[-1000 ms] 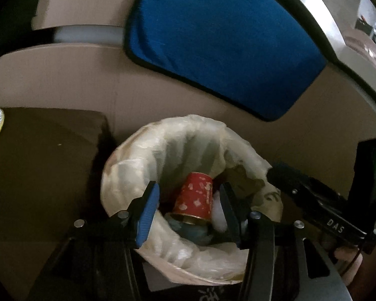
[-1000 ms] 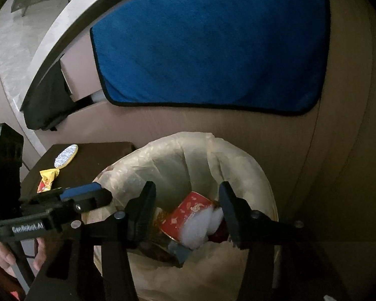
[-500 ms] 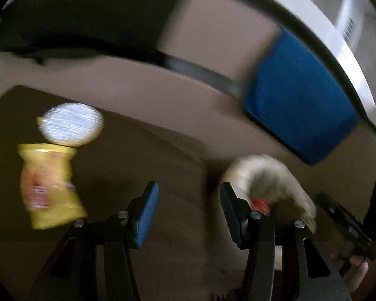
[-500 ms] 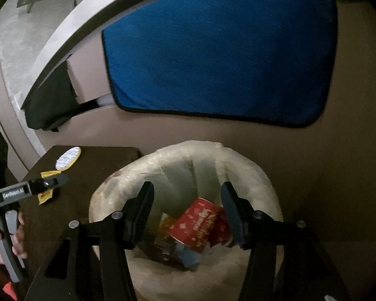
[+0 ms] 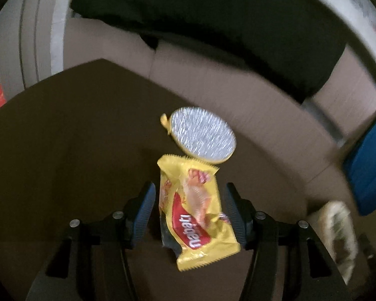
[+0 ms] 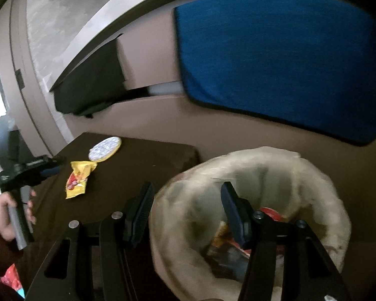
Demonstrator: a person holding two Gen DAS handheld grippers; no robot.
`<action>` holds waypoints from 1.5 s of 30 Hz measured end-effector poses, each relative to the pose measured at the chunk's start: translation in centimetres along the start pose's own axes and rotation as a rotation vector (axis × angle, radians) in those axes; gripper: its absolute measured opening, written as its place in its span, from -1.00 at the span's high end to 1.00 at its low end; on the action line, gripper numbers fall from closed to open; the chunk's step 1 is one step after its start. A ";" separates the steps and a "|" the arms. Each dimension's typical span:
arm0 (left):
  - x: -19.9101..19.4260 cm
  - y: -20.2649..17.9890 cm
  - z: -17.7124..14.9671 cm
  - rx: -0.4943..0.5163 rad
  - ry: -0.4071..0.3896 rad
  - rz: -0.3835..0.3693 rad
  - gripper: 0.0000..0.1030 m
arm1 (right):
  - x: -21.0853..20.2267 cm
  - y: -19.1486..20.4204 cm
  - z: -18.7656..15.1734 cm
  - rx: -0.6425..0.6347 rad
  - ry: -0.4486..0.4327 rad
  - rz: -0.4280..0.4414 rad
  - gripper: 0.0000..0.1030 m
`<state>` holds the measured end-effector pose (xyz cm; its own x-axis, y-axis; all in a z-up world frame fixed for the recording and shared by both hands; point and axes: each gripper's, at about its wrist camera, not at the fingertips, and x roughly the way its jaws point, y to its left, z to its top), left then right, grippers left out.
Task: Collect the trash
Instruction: 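Grasp the yellow snack wrapper with the left gripper while the right gripper grasps the silver lid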
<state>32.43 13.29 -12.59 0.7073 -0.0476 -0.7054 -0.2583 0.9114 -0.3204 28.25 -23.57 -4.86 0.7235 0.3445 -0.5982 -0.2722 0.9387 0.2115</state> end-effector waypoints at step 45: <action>-9.1 18.5 0.1 -0.060 -0.078 -0.020 0.76 | 26.5 21.7 6.7 -0.159 0.257 0.187 0.72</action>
<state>21.32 30.66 -12.02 0.7616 -0.0316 -0.6473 -0.2804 0.8844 -0.3731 45.79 5.98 -10.97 0.4742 0.4774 -0.7398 -0.4951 0.8394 0.2244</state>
